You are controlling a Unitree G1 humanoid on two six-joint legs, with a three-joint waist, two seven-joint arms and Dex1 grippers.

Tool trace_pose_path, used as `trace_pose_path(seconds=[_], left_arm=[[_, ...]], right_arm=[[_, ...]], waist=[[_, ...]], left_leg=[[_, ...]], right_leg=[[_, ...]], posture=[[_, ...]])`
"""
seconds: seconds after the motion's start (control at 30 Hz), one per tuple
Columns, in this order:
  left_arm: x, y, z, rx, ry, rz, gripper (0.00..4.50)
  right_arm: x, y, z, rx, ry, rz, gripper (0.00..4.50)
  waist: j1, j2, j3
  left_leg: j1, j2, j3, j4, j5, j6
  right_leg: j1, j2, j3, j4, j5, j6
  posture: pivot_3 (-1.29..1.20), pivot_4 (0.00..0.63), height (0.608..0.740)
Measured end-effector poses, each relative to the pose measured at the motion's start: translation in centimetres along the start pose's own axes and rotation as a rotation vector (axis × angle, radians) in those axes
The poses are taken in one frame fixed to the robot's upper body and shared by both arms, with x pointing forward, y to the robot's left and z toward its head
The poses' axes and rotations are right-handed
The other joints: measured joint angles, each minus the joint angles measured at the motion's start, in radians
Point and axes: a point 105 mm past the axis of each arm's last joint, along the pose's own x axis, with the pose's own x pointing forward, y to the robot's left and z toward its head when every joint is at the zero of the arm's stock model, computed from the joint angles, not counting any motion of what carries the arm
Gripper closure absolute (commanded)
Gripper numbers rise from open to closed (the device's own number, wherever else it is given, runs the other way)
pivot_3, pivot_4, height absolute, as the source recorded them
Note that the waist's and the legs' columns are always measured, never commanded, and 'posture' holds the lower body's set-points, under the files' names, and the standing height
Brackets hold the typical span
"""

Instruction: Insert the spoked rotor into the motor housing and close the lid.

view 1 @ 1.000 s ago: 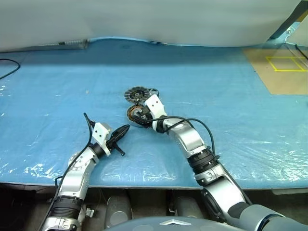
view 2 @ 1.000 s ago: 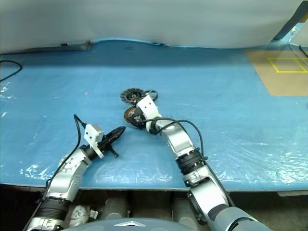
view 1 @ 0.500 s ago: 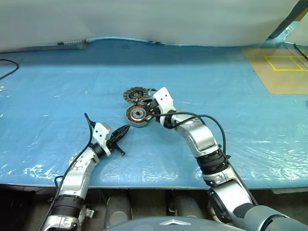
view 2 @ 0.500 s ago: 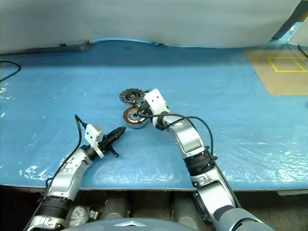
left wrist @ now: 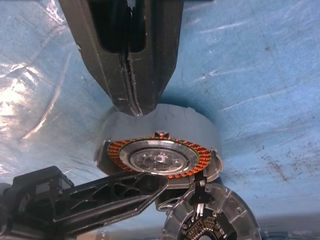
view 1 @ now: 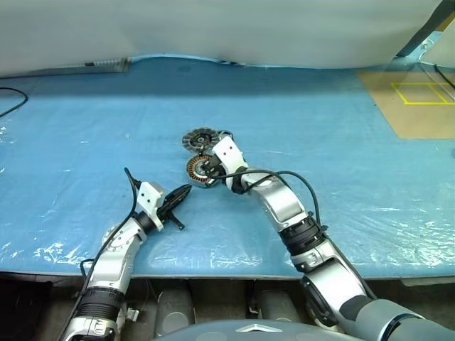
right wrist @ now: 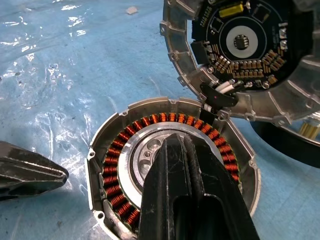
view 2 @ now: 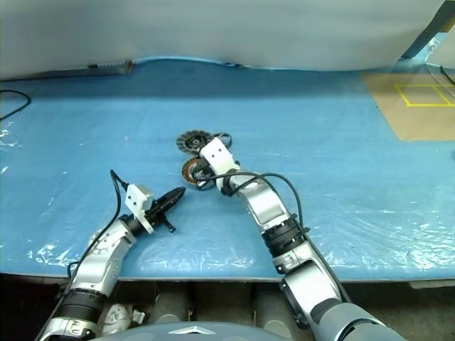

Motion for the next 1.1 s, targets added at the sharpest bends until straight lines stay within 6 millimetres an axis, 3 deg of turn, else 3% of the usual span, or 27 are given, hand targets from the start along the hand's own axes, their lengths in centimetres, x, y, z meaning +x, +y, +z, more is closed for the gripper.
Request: trace_pose_path(seconds=[0.5, 0.87, 1.1], left_arm=[[0.0, 0.1, 0.1, 0.006, -0.005, 0.008, 4.5], [0.1, 0.0, 0.1, 0.002, 0.0, 0.005, 4.5], [0.1, 0.0, 0.1, 0.002, 0.0, 0.004, 4.5]], right_arm=[[0.2, 0.2, -0.5, -0.03, 0.027, 0.011, 4.46], [0.7, 2.0, -0.2, -0.038, 0.023, 0.092, 4.46], [0.6, 1.3, 0.1, -0.018, 0.008, 0.063, 4.46]], waist=[[0.0, 0.0, 0.0], [-0.001, 0.0, 0.0], [0.0, 0.0, 0.0]], left_leg=[[0.0, 0.0, 0.0, 0.0, 0.0, 0.0], [0.0, 0.0, 0.0, 0.0, 0.0, 0.0], [0.0, 0.0, 0.0, 0.0, 0.0, 0.0]], right_leg=[[0.0, 0.0, 0.0, 0.0, 0.0, 0.0], [0.0, 0.0, 0.0, 0.0, 0.0, 0.0], [0.0, 0.0, 0.0, 0.0, 0.0, 0.0]], posture=[[0.0, 0.15, 0.74], [0.0, 0.15, 0.74], [0.0, 0.15, 0.74]])
